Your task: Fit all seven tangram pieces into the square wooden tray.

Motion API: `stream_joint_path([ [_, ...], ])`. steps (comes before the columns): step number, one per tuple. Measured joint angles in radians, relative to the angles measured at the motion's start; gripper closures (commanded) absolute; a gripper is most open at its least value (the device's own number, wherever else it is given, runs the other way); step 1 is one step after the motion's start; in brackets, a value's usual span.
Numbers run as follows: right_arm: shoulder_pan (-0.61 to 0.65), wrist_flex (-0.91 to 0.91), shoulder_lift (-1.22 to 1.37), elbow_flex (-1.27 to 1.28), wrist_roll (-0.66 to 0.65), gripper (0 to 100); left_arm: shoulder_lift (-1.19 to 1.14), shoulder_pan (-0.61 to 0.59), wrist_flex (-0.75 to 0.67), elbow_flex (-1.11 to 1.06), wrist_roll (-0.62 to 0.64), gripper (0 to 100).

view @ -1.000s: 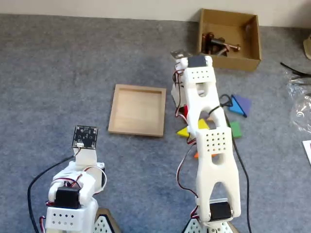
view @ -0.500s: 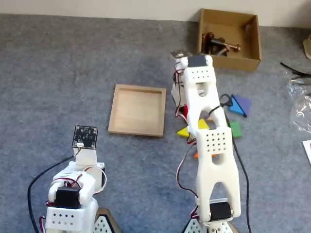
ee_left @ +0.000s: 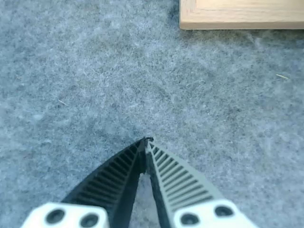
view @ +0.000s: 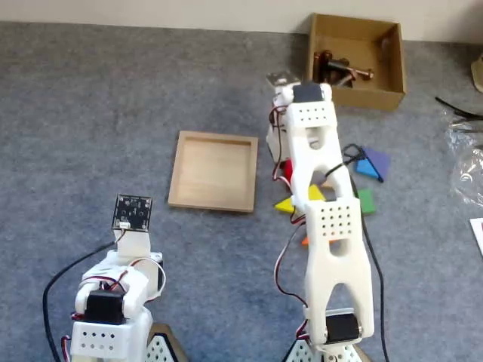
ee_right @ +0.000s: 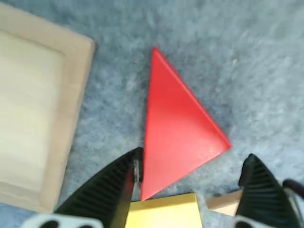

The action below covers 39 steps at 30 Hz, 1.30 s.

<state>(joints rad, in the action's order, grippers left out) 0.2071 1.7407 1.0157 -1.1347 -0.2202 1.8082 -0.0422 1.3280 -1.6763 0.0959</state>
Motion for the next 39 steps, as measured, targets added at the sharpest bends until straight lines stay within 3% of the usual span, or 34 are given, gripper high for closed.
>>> stream_joint_path([
  [26,0.005,-0.014,0.029,-0.009,0.000,68.1,0.000,0.000,0.000,0.000,0.000,99],
  [39,0.018,-0.060,0.029,-0.009,0.060,68.1,0.000,0.000,0.000,0.000,0.000,99],
])
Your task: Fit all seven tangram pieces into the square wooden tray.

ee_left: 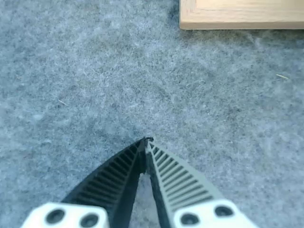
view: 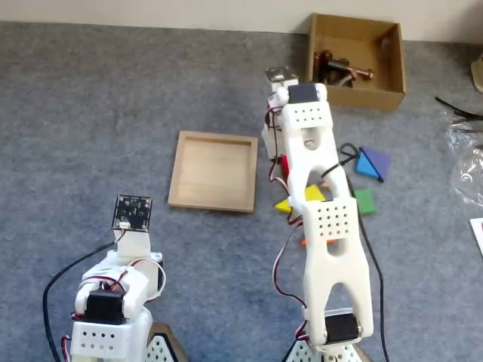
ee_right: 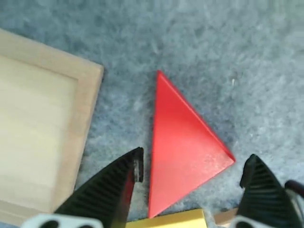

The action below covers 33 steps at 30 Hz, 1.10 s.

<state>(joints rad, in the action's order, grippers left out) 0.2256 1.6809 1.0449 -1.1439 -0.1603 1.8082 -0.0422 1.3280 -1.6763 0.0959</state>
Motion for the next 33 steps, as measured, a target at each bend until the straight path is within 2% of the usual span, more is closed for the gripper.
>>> stream_joint_path([
  [25,0.002,-0.015,0.081,-0.023,0.061,68.5,0.000,0.000,0.000,0.000,0.000,99],
  [30,0.002,-0.015,0.081,-0.023,0.061,74.9,0.000,0.000,0.000,0.000,0.000,99],
  [33,-0.002,-0.015,0.081,-0.025,0.061,75.4,0.000,0.000,0.000,0.000,0.000,99],
])
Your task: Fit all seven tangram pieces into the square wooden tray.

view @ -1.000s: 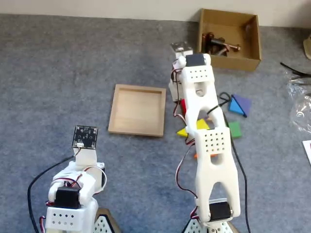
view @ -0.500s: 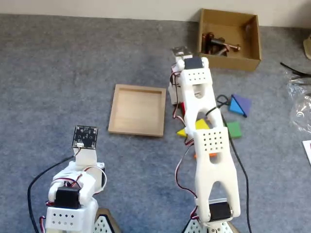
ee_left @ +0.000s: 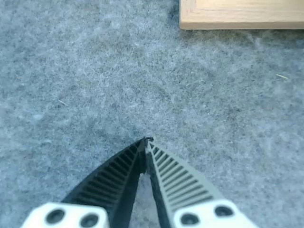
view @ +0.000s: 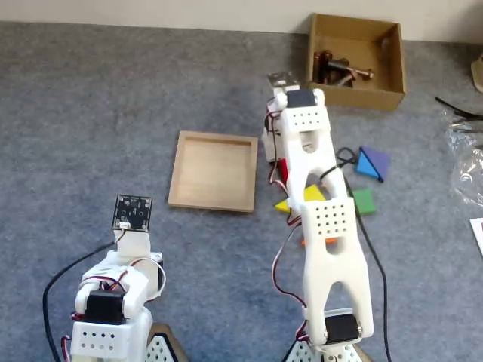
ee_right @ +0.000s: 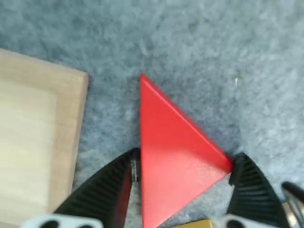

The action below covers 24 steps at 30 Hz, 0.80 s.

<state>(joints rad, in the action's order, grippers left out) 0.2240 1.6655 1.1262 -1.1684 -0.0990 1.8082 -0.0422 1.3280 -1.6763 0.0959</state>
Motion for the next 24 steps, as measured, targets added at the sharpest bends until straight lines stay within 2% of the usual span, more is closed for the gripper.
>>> stream_joint_path([
  [9,-0.002,0.002,0.000,-0.002,0.000,75.7,0.000,0.000,0.000,0.000,0.000,99],
  [15,-0.003,0.002,0.000,-0.002,0.000,83.0,0.000,0.000,0.000,0.000,0.000,99],
  [24,-0.005,0.002,0.000,-0.011,0.000,83.6,0.000,0.000,0.000,0.000,0.000,99],
])
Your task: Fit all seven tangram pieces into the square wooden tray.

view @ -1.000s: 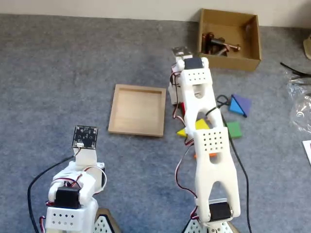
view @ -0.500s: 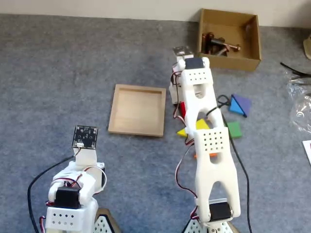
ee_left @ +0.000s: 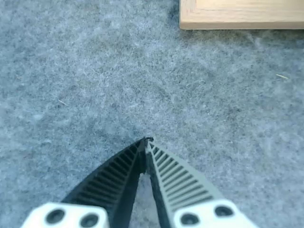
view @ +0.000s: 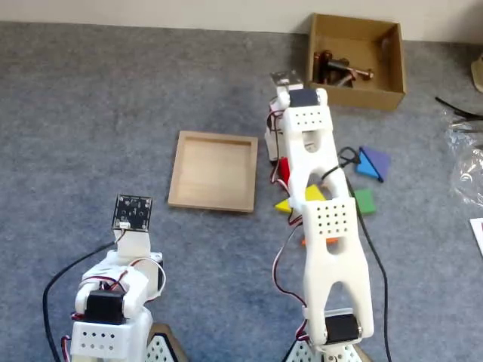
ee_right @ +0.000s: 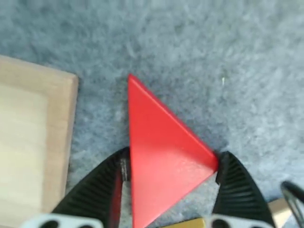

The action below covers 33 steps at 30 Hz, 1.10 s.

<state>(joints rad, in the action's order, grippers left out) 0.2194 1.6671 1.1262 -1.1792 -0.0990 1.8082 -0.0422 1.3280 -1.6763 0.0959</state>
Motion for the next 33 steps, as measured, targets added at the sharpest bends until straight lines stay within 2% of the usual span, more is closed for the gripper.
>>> stream_joint_path([
  [15,0.015,0.074,0.005,-0.152,0.006,83.6,0.000,0.000,0.000,0.000,0.000,99],
  [28,0.023,0.074,0.005,-0.153,0.006,83.1,0.000,0.000,0.000,0.000,0.000,99],
  [33,0.020,0.074,0.005,-0.153,0.025,75.1,0.000,0.000,0.000,0.000,0.000,99],
])
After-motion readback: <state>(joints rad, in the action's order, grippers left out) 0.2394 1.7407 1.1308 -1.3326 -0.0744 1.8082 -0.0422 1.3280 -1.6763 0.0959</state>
